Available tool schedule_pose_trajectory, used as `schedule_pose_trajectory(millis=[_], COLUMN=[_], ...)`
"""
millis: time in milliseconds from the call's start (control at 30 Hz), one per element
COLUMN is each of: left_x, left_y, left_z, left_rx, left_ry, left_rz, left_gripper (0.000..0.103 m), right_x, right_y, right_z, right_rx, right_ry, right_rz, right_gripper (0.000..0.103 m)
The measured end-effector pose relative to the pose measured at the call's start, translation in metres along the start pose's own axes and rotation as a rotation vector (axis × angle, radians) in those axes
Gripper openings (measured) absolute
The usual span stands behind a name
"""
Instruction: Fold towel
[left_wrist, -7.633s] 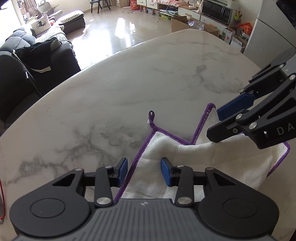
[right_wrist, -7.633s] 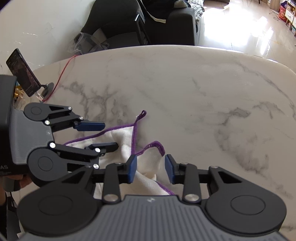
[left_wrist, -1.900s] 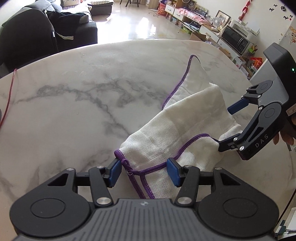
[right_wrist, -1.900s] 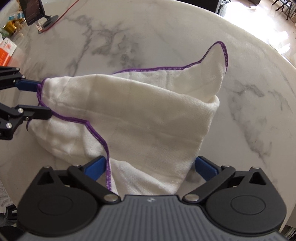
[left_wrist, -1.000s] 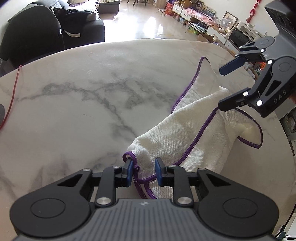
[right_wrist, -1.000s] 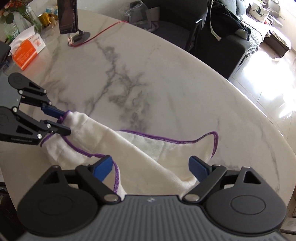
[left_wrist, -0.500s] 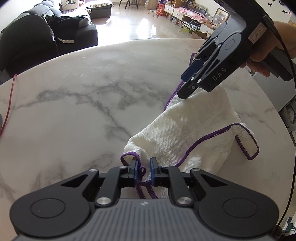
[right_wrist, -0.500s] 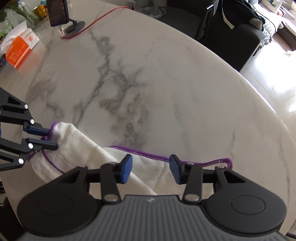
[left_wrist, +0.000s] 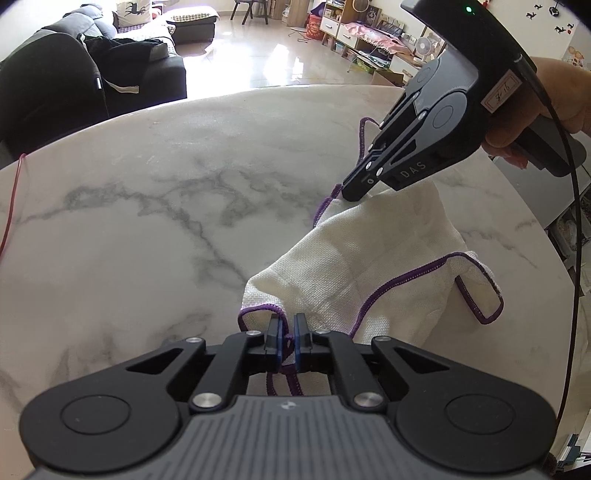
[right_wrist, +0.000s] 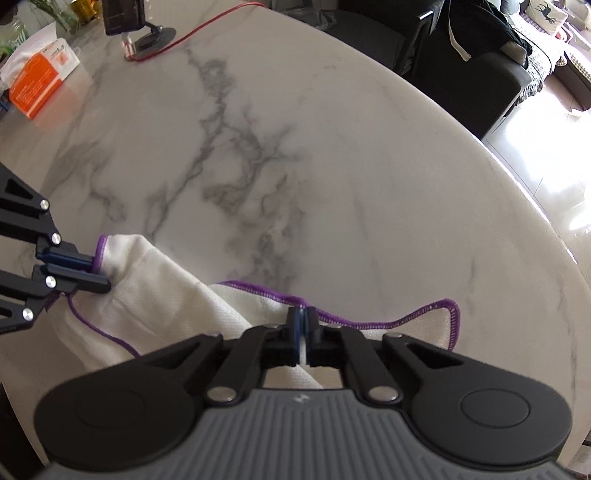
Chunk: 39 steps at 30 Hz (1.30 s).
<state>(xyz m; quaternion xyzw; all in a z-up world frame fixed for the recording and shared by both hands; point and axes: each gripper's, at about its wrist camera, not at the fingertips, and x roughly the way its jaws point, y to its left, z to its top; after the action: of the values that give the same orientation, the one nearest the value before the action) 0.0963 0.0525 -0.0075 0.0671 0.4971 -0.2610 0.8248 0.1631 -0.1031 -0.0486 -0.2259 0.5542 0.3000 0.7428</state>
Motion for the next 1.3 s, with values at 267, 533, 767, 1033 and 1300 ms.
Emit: schedule_pose_trajectory(millis=[267, 533, 767, 1033, 1300], left_x=[-0.007, -0.009, -0.007, -0.008, -0.009], left_y=[-0.011, -0.019, -0.025, -0.038, -0.020], left_z=[-0.008, -0.013, -0.017, -0.023, -0.006], left_rx=[0.033, 0.051, 0.081, 0.171, 0.101], left_ry=[-0.001, 0.002, 0.019, 0.028, 0.004], left_rz=[-0.020, -0.027, -0.036, -0.020, 0.058], left_gripper=[0.005, 0.005, 0.005, 0.052, 0.055], right_x=[-0.039, -0.070, -0.075, -0.064, -0.066], right_y=[-0.002, -0.009, -0.015, -0.021, -0.028], right_z=[0.003, 0.011, 0.013, 0.007, -0.003], right_rx=[0.044, 0.078, 0.121, 0.158, 0.192], right_ry=[-0.170, -0.286, -0.339, -0.292, -0.300], right_rz=[-0.033, -0.117, -0.196, -0.191, -0.195], right_gripper=[0.002, 0.002, 0.002, 0.019, 0.057])
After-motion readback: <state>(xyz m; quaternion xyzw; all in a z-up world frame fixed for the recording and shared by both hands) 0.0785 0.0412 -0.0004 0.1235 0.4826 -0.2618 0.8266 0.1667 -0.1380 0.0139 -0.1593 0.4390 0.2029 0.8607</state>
